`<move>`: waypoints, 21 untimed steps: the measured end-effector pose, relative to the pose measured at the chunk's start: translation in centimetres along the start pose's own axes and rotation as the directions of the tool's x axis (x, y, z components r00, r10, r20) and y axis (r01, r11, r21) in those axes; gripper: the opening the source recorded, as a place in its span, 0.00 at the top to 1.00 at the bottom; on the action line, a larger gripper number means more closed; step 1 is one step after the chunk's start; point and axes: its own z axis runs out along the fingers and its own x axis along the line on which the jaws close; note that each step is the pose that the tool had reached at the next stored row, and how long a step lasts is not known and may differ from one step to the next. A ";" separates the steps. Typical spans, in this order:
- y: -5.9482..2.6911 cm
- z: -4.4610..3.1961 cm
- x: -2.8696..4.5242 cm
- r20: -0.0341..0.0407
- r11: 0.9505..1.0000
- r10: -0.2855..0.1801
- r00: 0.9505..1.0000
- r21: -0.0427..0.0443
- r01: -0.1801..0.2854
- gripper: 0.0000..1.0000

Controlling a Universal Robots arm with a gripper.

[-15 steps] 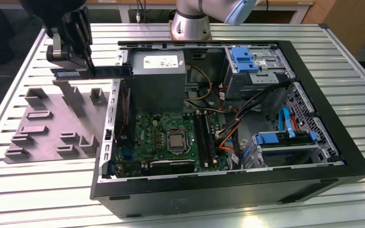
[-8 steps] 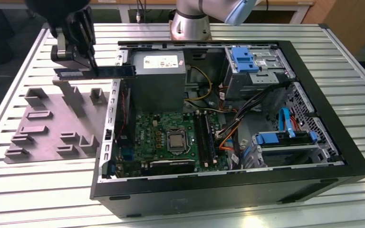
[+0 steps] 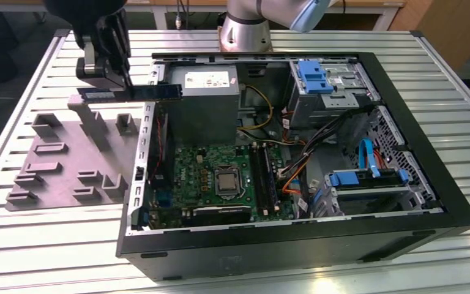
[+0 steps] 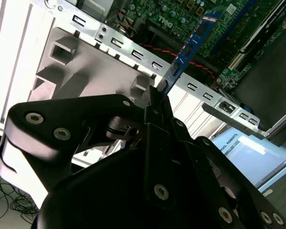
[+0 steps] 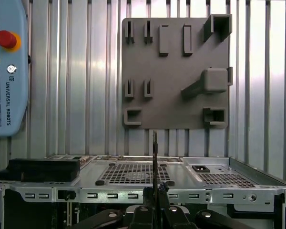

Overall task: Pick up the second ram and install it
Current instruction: 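Pick up the second ram and move it above second insertion slot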

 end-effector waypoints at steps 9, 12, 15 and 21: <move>-0.65 0.00 0.00 0.000 1.000 0.000 1.000 0.000 0.000 0.86; -0.88 0.01 0.00 0.000 1.000 0.000 1.000 0.000 0.000 0.86; -1.11 0.01 0.00 0.000 1.000 0.000 1.000 0.000 0.000 0.86; -1.52 0.01 0.00 0.000 1.000 0.000 1.000 0.000 0.000 0.86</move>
